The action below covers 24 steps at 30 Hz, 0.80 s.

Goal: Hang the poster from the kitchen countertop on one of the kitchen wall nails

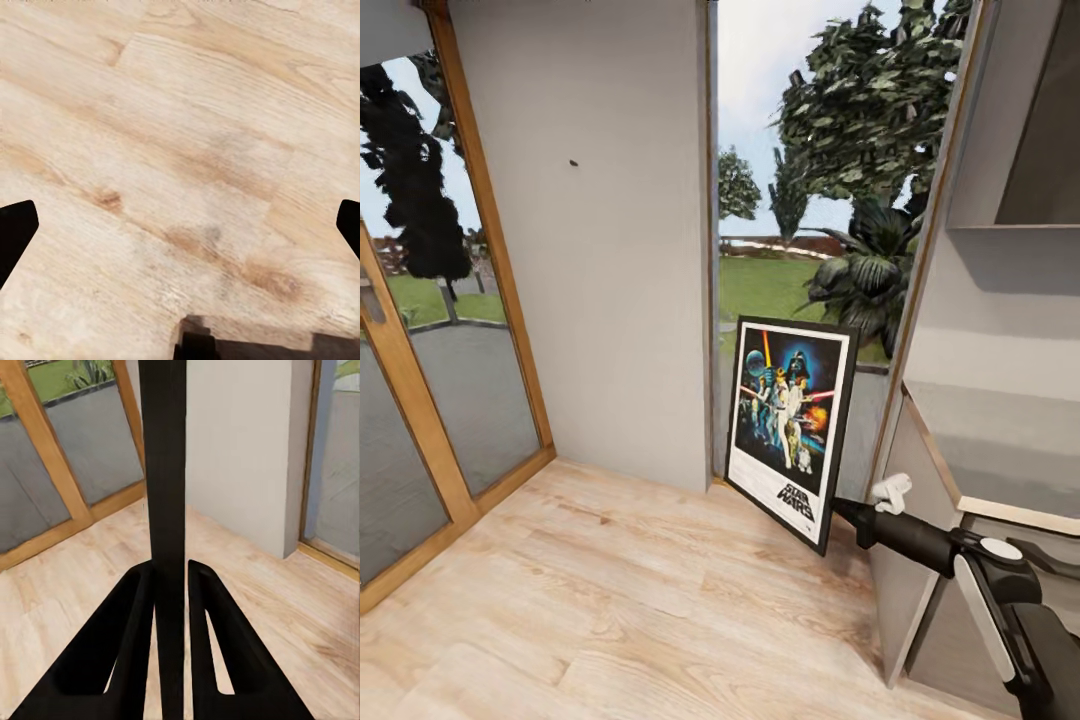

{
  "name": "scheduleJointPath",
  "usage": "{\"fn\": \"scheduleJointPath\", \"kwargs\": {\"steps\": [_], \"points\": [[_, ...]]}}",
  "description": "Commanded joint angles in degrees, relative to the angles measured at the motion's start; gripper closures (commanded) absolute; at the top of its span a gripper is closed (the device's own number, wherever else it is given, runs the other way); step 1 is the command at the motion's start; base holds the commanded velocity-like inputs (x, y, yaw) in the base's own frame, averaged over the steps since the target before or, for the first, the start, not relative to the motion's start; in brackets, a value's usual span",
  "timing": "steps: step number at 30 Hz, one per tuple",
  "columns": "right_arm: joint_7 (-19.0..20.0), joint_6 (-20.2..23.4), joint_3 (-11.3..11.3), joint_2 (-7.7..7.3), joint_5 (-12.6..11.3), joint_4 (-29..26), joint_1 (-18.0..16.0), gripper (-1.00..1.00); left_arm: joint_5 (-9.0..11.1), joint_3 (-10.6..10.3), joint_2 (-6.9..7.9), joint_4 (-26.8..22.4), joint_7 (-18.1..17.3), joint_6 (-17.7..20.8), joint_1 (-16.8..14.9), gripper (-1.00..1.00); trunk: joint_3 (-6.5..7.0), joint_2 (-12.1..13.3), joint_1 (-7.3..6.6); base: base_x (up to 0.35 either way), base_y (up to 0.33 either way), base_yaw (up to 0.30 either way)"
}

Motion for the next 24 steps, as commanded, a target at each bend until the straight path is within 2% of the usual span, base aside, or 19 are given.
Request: {"fn": "scheduleJointPath", "kwargs": {"steps": [1, 5, 9, 24], "points": [[1.0, 0.6, -0.2, -0.03, -0.6, 0.0, 0.0, 1.00, 0.0, 0.0, -0.02, -0.1, 0.0, 0.0, 0.0, -1.00, 0.13, 0.4, -0.23, 0.000, 0.000, 0.000], [4.1, 0.6, -0.8, -0.09, -0.5, 0.0, 0.2, 1.00, 0.0, 0.0, -0.04, 0.0, 0.0, 0.0, 0.0, -1.00, 0.85, 2.0, -1.10, 0.000, 0.000, 0.000], [4.9, 0.6, -1.0, -0.11, -0.5, 0.0, 0.2, 1.00, 0.0, 0.0, -0.04, 0.0, 0.0, 0.0, 0.0, -1.00, 1.57, 3.6, -1.98, 0.000, 0.000, 0.000], [5.3, 0.6, -1.1, -0.12, -0.5, 0.0, 0.2, 1.00, 0.0, -0.1, 0.03, 0.0, 0.0, 0.0, 0.0, -1.00, 4.26, 9.6, -5.28, 0.000, 0.000, 0.000]]}}
